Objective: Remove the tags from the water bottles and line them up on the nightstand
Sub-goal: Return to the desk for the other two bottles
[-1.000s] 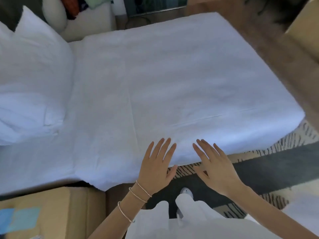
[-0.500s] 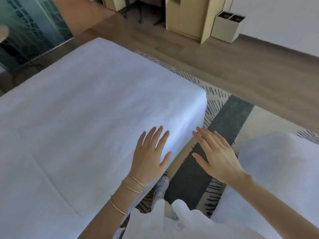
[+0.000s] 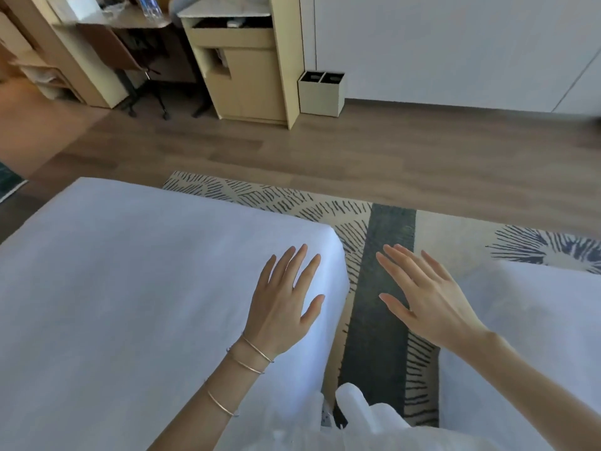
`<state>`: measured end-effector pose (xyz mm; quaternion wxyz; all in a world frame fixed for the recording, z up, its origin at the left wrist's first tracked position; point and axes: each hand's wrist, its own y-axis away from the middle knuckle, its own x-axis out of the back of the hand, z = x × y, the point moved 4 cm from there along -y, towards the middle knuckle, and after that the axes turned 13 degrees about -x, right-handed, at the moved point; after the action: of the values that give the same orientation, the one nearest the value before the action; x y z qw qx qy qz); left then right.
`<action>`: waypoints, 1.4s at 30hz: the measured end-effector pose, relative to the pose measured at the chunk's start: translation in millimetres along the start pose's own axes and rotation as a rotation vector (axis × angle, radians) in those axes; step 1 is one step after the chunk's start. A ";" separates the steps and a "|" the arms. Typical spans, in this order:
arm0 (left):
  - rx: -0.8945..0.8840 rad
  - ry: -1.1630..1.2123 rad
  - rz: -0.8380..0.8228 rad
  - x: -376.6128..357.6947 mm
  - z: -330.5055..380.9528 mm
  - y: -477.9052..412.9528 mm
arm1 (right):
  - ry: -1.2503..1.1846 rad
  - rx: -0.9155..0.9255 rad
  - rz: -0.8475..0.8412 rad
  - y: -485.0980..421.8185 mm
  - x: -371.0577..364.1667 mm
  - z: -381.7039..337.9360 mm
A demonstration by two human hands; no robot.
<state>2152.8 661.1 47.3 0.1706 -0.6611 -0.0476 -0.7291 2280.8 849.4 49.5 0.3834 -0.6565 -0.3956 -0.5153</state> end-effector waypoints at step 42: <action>0.013 -0.009 -0.012 -116.6 -266.9 -569.3 | -0.002 0.107 -0.085 -581.7 -48.6 263.1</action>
<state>1730.3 1137.6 -10.5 0.1703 -0.6627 -0.0571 -0.7270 1839.5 1311.7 11.6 0.3953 -0.6180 -0.4504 -0.5089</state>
